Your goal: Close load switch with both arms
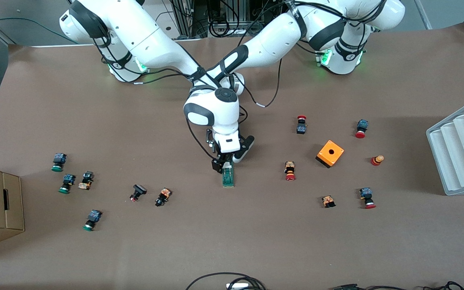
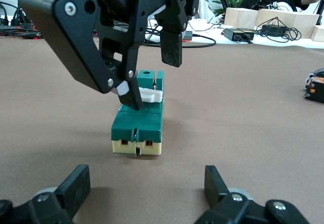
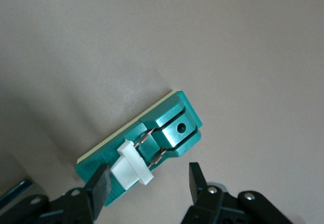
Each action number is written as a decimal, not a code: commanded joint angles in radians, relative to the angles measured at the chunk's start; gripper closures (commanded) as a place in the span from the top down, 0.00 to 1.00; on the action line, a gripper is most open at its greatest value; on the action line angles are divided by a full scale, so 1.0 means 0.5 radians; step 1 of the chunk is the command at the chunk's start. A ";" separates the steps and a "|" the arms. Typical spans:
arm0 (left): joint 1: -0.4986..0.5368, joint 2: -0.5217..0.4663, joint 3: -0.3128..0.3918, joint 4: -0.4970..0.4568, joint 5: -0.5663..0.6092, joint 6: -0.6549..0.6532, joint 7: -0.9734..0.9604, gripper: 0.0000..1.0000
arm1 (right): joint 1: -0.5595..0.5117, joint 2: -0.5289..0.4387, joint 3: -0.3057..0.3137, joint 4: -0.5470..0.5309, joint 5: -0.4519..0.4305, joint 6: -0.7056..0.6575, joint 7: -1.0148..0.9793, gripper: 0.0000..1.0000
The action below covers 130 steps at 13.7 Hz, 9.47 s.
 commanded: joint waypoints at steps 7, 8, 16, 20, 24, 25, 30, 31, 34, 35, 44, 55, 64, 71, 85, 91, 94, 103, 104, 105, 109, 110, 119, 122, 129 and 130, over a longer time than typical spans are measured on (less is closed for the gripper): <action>-0.033 0.033 0.021 0.026 0.024 -0.033 -0.046 1.00 | -0.008 0.016 -0.039 0.072 -0.025 0.024 -0.052 0.68; -0.033 0.036 0.021 0.026 0.024 -0.033 -0.046 1.00 | -0.008 0.016 -0.039 0.072 -0.022 0.021 -0.052 0.68; -0.033 0.036 0.021 0.026 0.024 -0.033 -0.046 1.00 | -0.011 0.016 -0.042 0.099 -0.019 0.021 -0.134 0.64; -0.033 0.036 0.021 0.026 0.024 -0.033 -0.046 1.00 | -0.011 0.019 -0.042 0.099 -0.019 0.021 -0.134 0.64; -0.033 0.036 0.021 0.026 0.024 -0.033 -0.046 1.00 | -0.011 0.022 -0.058 0.099 -0.022 0.021 -0.141 0.63; -0.033 0.036 0.021 0.026 0.024 -0.033 -0.046 1.00 | -0.011 0.022 -0.058 0.099 -0.022 0.024 -0.141 0.62; -0.026 0.036 0.021 0.032 0.024 -0.030 -0.034 1.00 | -0.011 0.025 -0.061 0.099 -0.026 0.024 -0.141 0.60; -0.017 0.030 0.024 0.029 0.021 -0.030 -0.028 1.00 | -0.011 0.025 -0.061 0.099 -0.026 0.024 -0.144 0.59; -0.026 0.036 0.039 0.026 0.021 -0.049 -0.040 1.00 | -0.011 0.028 -0.061 0.099 -0.026 0.024 -0.141 0.57; -0.033 0.039 0.042 0.023 0.021 -0.082 -0.031 1.00 | -0.011 0.025 -0.061 0.099 -0.029 0.024 -0.144 0.54; -0.036 0.054 0.042 0.029 0.012 -0.132 -0.056 0.72 | -0.011 0.025 -0.061 0.099 -0.022 0.021 -0.141 0.50; -0.033 0.054 0.042 0.035 0.021 -0.129 -0.043 0.72 | -0.011 0.025 -0.061 0.115 -0.022 0.021 -0.137 0.50; -0.030 0.054 0.045 0.038 0.021 -0.122 -0.043 0.74 | -0.014 0.022 -0.061 0.130 -0.022 0.021 -0.137 0.50; -0.030 0.057 0.045 0.032 0.024 -0.122 -0.037 0.74 | -0.014 0.025 -0.061 0.130 -0.022 0.021 -0.140 0.49; -0.045 0.119 0.064 0.035 0.070 -0.135 0.012 0.78 | -0.014 0.025 -0.061 0.158 -0.022 0.021 -0.140 0.49; -0.039 0.116 0.064 0.038 0.067 -0.135 -0.022 0.78 | -0.017 0.022 -0.061 0.161 -0.019 0.021 -0.141 0.49; -0.039 0.119 0.064 0.038 0.070 -0.135 -0.019 0.78 | -0.017 0.022 -0.061 0.164 -0.013 0.021 -0.141 0.49; -0.039 0.116 0.079 0.035 0.070 -0.135 0.000 0.78 | -0.017 0.025 -0.061 0.191 -0.010 0.018 -0.141 0.48; -0.036 0.116 0.079 0.032 0.070 -0.135 -0.007 0.78 | -0.017 0.025 -0.061 0.191 -0.010 0.018 -0.141 0.48; -0.036 0.113 0.079 0.035 0.070 -0.135 -0.007 0.78 | -0.017 0.025 -0.064 0.191 -0.010 0.018 -0.141 0.48; -0.036 0.116 0.079 0.038 0.070 -0.132 0.003 0.78 | -0.017 0.025 -0.076 0.197 -0.010 0.021 -0.141 0.48; -0.036 0.116 0.079 0.038 0.070 -0.132 0.000 0.78 | -0.017 0.028 -0.076 0.197 -0.010 0.021 -0.141 0.48; -0.036 0.116 0.079 0.041 0.076 -0.125 0.000 0.78 | -0.017 0.046 -0.082 0.219 -0.010 0.024 -0.141 0.47; -0.036 0.119 0.082 0.041 0.076 -0.125 0.003 0.78 | -0.017 0.052 -0.085 0.234 -0.010 0.024 -0.141 0.47; -0.036 0.116 0.088 0.041 0.082 -0.116 -0.003 0.70 | -0.017 0.083 -0.091 0.280 -0.010 0.024 -0.141 0.47; -0.036 0.119 0.088 0.041 0.082 -0.119 -0.003 0.70 | -0.017 0.086 -0.091 0.286 -0.010 0.024 -0.141 0.47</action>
